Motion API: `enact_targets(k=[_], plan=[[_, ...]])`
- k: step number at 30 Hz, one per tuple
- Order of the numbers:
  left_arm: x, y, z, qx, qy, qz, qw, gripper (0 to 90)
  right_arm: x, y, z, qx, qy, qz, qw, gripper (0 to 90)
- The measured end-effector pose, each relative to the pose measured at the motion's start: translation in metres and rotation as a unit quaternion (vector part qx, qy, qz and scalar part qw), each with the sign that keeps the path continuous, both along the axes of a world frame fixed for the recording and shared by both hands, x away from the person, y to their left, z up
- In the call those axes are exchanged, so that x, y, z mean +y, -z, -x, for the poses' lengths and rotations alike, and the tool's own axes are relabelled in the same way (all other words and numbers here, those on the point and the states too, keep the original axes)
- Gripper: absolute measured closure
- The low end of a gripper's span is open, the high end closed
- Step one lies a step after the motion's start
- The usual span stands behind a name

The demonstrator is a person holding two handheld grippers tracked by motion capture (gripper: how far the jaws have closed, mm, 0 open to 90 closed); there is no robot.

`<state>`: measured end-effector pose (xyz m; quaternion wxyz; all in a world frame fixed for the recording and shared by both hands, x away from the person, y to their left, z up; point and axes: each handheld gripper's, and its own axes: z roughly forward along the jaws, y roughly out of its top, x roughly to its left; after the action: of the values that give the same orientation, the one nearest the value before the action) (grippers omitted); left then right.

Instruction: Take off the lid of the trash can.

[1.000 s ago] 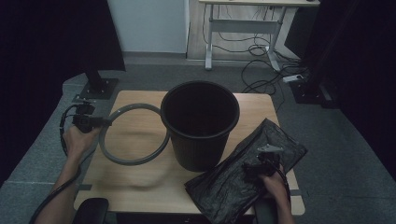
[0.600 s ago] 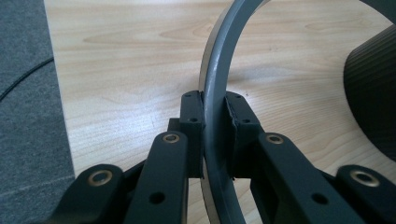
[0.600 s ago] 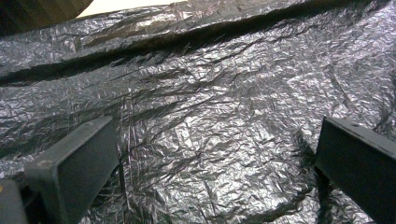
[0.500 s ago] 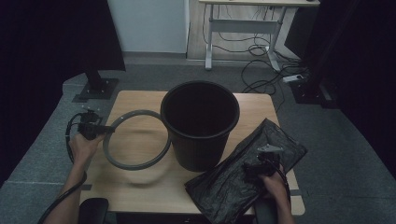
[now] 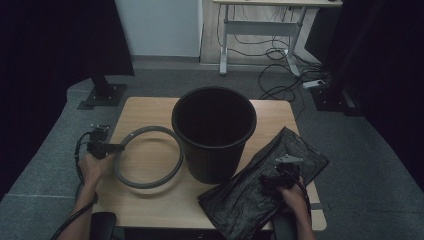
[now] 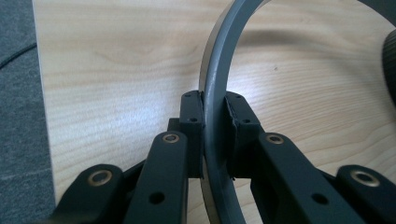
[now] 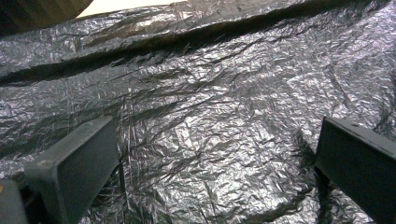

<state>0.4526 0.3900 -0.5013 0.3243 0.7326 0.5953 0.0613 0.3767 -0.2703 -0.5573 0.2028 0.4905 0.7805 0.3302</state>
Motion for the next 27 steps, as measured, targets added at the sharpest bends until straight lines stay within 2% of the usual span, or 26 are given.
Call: enact_targets(k=[6,11,14,17,19,21,24,26,27], plan=[[0.002,0.016,0.005,-0.004,-0.014,0.004,0.9999,78.4,0.0,0.0,0.0,0.0,0.0,0.0,1.0,0.0],[-0.001,0.024,0.01,-0.012,-0.022,-0.026,0.9994,78.2,0.0,0.0,0.0,0.0,0.001,0.0,1.0,0.0],[-0.002,0.027,0.013,-0.026,-0.027,-0.031,0.9988,78.2,0.0,0.0,0.0,0.0,0.001,-0.001,1.0,0.0],[-0.006,0.027,0.015,-0.038,-0.026,-0.055,0.9974,77.1,0.001,0.0,0.0,0.0,0.002,-0.001,1.0,0.0],[-0.01,0.029,0.017,-0.056,-0.024,-0.078,0.9951,76.4,0.001,0.0,0.0,0.0,0.003,-0.001,1.0,0.0],[-0.013,0.03,0.019,-0.069,-0.024,-0.089,0.9934,75.9,0.001,0.0,0.0,0.0,0.003,-0.001,1.0,0.0],[-0.016,0.033,0.021,-0.085,-0.022,-0.103,0.9908,67.7,0.001,0.0,0.0,0.0,0.003,-0.001,1.0,0.0],[-0.02,0.033,0.021,-0.092,-0.017,-0.125,0.9878,60.7,0.001,0.0,0.0,-0.001,0.004,-0.001,1.0,0.0],[-0.019,0.034,0.02,-0.093,-0.022,-0.122,0.988,56.5,0.001,0.0,0.0,-0.001,0.004,-0.001,1.0,0.0]])
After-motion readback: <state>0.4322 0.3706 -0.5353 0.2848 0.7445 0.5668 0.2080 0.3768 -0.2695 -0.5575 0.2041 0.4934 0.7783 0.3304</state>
